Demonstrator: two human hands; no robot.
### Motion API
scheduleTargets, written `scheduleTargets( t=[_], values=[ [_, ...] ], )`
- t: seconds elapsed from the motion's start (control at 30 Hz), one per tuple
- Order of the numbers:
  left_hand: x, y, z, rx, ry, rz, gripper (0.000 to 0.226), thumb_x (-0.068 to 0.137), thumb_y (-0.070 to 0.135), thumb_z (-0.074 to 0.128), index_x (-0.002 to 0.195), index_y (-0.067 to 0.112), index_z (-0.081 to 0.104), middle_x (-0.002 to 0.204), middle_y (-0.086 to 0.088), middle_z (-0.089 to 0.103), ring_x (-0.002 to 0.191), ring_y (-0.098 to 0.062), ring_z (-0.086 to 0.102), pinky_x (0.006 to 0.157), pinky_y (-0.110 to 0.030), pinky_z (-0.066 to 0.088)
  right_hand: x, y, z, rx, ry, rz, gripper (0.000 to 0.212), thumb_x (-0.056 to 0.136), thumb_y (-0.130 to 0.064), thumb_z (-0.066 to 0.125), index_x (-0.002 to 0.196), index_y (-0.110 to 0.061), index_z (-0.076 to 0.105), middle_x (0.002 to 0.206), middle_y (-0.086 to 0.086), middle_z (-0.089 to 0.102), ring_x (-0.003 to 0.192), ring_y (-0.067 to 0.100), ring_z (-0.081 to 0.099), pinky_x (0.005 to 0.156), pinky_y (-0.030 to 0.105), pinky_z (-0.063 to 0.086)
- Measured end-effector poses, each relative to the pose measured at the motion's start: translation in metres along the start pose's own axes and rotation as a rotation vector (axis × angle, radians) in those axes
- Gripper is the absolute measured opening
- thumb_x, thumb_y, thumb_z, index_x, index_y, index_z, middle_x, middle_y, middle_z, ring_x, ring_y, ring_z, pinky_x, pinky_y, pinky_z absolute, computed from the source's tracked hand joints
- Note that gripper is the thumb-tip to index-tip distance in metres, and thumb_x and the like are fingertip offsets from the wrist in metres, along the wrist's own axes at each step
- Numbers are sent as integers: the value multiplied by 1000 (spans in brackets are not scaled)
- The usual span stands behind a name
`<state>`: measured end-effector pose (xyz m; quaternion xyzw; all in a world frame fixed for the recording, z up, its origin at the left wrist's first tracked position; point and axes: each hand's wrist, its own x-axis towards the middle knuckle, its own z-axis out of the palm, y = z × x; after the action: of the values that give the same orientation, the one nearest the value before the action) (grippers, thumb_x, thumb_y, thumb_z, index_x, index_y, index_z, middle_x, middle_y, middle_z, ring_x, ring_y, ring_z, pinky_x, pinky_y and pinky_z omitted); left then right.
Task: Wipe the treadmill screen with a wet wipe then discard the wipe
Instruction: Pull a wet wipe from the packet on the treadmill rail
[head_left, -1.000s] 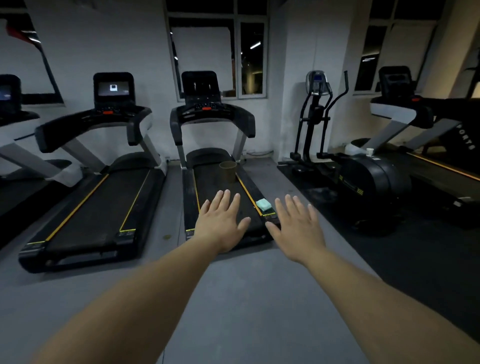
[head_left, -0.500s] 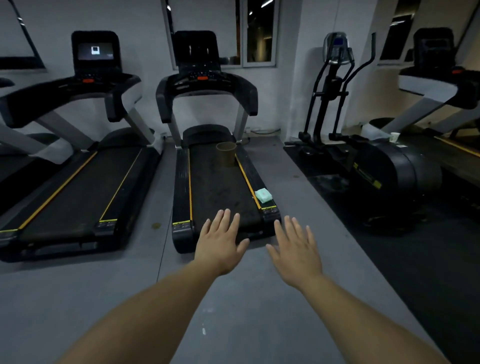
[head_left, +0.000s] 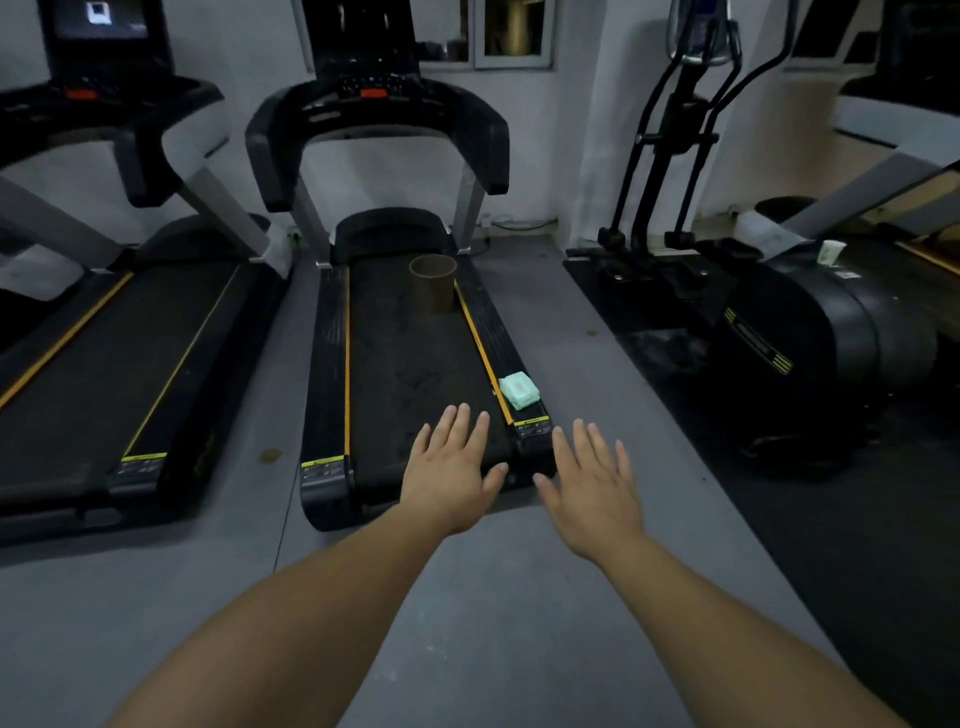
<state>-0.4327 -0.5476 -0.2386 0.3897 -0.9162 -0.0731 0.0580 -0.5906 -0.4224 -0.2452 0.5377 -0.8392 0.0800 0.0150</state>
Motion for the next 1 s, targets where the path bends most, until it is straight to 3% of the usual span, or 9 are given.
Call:
scheduleTargets(
  t=[0.33,0.7,0.9,1.0],
  values=[
    [199,-51,28,-8,-96,32,75,102,60,26,163,25,1,172,-4,-5,157,-19,-11,127,-48,2,187,21,49,21,-35,55,69,105,-55,31,162,-18,16,171,11,13,159,26,5,126,50,3],
    [398,-66,88,-9,-193,-58,76,103,60,27,163,24,-3,172,-4,-9,157,-18,-13,128,-46,1,392,103,115,63,-134,2,69,105,-54,33,162,-19,15,171,11,14,159,26,6,127,51,6],
    [492,-78,119,-16,-236,-80,77,102,60,28,163,24,-3,172,-5,-8,157,-19,-12,127,-47,1,483,135,144,63,-234,-5,67,106,-54,27,162,-21,10,172,9,6,159,25,-2,128,50,1],
    [541,-93,142,-28,-254,-66,77,102,60,28,163,24,-4,172,-5,-8,157,-19,-12,127,-46,-1,527,142,170,47,-264,2,71,101,-57,13,163,-20,10,172,10,5,159,26,-2,128,50,1]
  ],
)
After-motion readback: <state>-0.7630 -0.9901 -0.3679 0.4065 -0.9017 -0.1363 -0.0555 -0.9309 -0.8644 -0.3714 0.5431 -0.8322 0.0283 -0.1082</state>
